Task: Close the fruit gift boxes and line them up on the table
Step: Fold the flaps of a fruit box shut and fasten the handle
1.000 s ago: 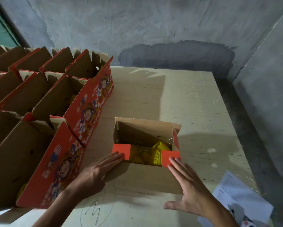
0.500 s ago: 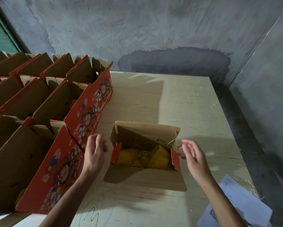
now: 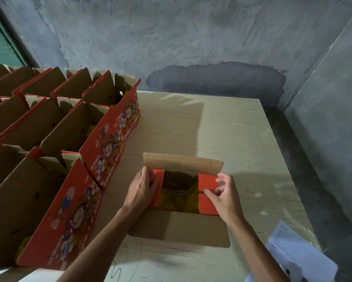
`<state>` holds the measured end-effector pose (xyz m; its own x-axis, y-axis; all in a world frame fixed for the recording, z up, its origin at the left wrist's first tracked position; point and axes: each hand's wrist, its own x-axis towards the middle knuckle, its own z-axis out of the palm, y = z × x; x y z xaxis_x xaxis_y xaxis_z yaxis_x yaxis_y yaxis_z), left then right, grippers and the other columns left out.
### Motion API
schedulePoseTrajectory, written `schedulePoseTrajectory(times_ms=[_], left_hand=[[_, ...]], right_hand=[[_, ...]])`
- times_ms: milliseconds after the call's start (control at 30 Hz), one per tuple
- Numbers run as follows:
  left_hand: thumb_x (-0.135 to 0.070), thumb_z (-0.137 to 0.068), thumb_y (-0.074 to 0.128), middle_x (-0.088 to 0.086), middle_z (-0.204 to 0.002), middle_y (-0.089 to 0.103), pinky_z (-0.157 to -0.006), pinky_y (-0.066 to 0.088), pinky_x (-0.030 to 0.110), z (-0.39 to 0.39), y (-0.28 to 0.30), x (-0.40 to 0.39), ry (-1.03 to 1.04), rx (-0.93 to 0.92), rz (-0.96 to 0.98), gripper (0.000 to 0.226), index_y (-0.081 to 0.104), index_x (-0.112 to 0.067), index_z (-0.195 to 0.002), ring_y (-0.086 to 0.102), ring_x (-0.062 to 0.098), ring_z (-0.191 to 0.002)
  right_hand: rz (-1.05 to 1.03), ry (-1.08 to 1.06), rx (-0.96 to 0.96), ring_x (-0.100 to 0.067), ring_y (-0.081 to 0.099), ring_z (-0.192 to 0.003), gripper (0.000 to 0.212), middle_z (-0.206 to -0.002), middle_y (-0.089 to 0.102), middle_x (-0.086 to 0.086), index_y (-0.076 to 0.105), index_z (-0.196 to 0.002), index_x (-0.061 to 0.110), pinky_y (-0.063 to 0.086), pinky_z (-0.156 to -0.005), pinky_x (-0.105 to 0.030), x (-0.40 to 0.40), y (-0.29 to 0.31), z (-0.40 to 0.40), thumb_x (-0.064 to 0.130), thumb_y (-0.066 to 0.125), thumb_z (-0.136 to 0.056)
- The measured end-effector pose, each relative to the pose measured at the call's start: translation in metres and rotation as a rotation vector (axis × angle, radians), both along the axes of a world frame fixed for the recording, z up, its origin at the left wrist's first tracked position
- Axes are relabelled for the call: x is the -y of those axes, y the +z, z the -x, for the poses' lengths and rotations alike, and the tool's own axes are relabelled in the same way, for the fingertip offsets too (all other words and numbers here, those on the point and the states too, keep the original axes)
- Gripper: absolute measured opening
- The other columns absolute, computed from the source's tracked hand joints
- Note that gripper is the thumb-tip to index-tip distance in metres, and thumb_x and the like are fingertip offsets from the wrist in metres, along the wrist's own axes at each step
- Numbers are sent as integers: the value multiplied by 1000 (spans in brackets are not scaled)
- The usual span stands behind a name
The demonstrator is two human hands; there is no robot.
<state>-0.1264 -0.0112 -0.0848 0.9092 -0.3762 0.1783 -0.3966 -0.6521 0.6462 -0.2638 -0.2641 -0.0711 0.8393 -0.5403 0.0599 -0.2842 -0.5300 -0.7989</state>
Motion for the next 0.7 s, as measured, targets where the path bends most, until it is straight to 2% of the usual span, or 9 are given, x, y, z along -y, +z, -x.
schedulePoseTrajectory(times_ms=[100,167,200,300,367,400,533,600,700], left_hand=[[-28,-94,71,-7,-82,56,-49,43,17,0,-1,5,172,-156,182,60,32,-23,-139,59,10,-68],[-24,-92,72,-6,-81,61,-48,46,16,-1,-2,10,203,-228,245,97,3,-30,-159,63,8,-69],[-23,-92,72,-7,-81,63,-48,45,15,-1,-2,11,194,-218,235,103,-4,-32,-161,64,7,-69],[-24,-92,72,-7,-86,65,-55,43,19,-2,-1,11,185,-196,251,84,19,-37,-156,65,7,-74],[-22,-92,74,-5,-89,68,-52,49,21,-1,-2,9,196,-227,369,55,41,-35,-134,69,14,-78],[-22,-92,74,-5,-91,68,-51,52,23,0,-1,9,196,-233,409,42,47,-33,-123,70,16,-80],[-32,-96,69,-6,-100,68,-66,57,29,5,2,6,143,-222,474,23,55,-27,-113,69,15,-91],[-46,-90,73,-8,-101,68,-75,57,26,8,2,3,106,-274,522,36,56,-30,-117,69,10,-94],[-64,-74,83,-27,-114,63,-84,49,7,14,5,-1,69,-334,518,68,50,-38,-128,61,-8,-109]], right_hand=[[5,19,-83,-5,65,-75,112,-154,32,6,7,-161,28,57,-64,-22,6,2,-9,18,85,-82],[73,78,-130,1,65,-74,124,-168,17,6,-10,-161,35,55,-59,-18,10,6,-13,19,85,-83],[110,107,-138,2,65,-73,125,-166,23,5,-12,-161,36,54,-57,-17,12,7,-14,19,85,-83],[135,111,-93,-4,64,-66,109,-122,64,5,7,-157,36,53,-58,-20,12,3,-10,23,85,-83],[140,74,-51,-5,63,-64,86,-83,68,5,26,-145,30,56,-64,-30,11,-2,-6,25,86,-82],[150,66,-26,-4,62,-65,76,-75,64,6,34,-138,26,57,-65,-32,10,-4,-4,25,86,-82],[153,90,77,-4,62,-69,58,-75,61,7,52,-130,21,53,-64,-18,9,-10,3,32,85,-83],[135,123,100,-5,63,-73,60,-81,62,9,52,-134,30,50,-63,-14,11,-11,7,52,78,-85],[89,138,131,-5,65,-77,57,-104,69,8,57,-136,30,52,-62,-15,15,-11,7,67,57,-93]])
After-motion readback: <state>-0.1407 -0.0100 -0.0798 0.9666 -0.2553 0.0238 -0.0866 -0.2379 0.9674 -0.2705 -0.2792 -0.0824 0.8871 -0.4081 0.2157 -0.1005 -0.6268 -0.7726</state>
